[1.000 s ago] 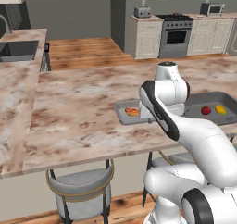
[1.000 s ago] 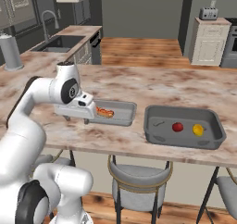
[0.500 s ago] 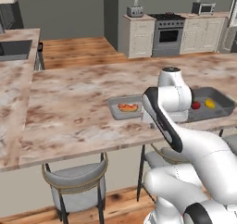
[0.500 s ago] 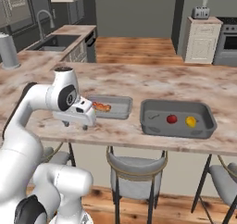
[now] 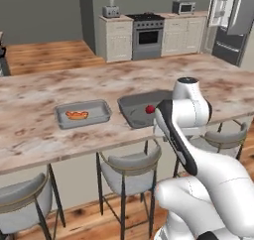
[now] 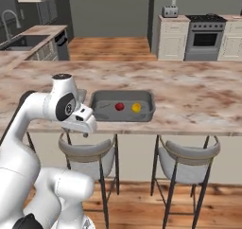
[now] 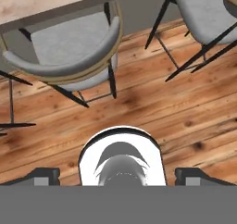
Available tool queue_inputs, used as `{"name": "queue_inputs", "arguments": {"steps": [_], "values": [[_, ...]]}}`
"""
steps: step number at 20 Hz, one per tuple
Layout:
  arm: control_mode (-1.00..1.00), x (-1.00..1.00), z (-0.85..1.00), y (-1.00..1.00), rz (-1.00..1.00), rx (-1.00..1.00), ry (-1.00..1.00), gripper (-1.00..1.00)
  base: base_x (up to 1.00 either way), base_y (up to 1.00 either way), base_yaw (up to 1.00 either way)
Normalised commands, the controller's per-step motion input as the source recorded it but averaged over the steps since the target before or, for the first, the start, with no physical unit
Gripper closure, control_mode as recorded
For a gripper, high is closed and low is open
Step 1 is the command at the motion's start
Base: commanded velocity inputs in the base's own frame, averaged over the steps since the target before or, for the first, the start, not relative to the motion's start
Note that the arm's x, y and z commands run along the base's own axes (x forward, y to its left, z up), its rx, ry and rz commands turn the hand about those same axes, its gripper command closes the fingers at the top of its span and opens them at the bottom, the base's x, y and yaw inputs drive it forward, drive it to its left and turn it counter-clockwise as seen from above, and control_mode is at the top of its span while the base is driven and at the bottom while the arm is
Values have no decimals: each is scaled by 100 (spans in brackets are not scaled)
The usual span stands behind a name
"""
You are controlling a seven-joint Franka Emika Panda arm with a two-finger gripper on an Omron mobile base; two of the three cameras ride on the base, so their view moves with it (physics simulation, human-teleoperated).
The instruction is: Place the cold items (mango and tomato) from the fridge in one tupperware on the dining counter. Place the warm items (kebab skewer and hot dog) in the stove area in another tupperware.
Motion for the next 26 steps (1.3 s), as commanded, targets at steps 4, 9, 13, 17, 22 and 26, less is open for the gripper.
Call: {"name": "queue_inputs", "arguments": {"steps": [4,9,13,17,22,26], "values": [[100,0,0,0,0,0,0,-100,0,-100,0],[100,0,0,0,0,0,0,-100,0,-100,0],[100,0,0,0,0,0,0,-100,0,-100,0],[100,0,0,0,0,0,0,-100,1,-100,0],[100,0,0,0,0,0,0,-100,1,-100,0],[100,0,0,0,0,0,0,-100,5,-100,0]]}}
